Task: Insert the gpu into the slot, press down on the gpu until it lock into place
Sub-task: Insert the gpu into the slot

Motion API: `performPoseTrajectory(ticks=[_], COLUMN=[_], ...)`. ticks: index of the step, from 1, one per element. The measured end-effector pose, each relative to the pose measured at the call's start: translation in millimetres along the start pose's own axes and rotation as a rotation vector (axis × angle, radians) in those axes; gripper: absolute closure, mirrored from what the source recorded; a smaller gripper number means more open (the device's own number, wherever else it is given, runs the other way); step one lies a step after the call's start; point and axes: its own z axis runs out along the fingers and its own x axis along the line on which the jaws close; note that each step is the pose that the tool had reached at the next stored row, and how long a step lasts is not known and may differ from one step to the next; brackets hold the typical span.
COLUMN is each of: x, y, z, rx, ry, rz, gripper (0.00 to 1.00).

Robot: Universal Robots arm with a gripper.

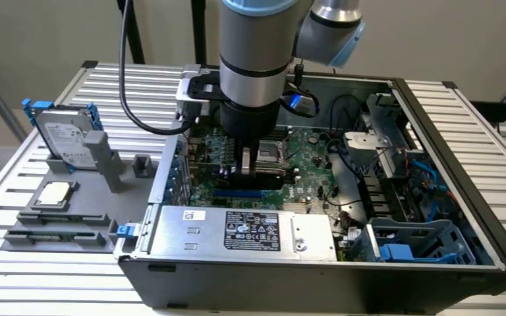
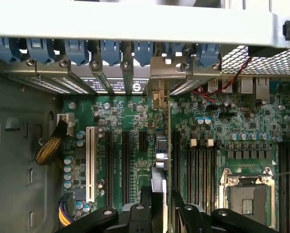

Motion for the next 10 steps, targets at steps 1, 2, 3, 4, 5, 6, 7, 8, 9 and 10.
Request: performPoseTrajectory(ticks=[1,2,3,4,5,6,7,8,9,10], x=[0.0,0.0,0.1,0.1,0.1,0.0,0.0,-0.2,-0.4,-0.7], y=[0.0,0.0,0.0,0.3,0.6,0.8,0.9,0.9,1.0,1.0], z=[0.0,0.3,0.6,0.7,0.9,0.9,1.0,1.2,1.3,1.3], rx=[0.0000,0.0001,0.0002,0.0000,0.0001,-0.0005,-0.0011,-0.0017,-0.0031,-0.0046], ry=[0.0001,-0.0002,-0.0002,0.0000,0.0000,0.0002,0.0001,-0.0001,-0.0002,0.0000], rz=[0.000,0.000,0.000,0.000,0.000,0.000,0.000,0.000,0.000,0.000], gripper=[0.74,0.74,0.74,0.74,0.74,0.74,0.74,0.74,0.74,0.74])
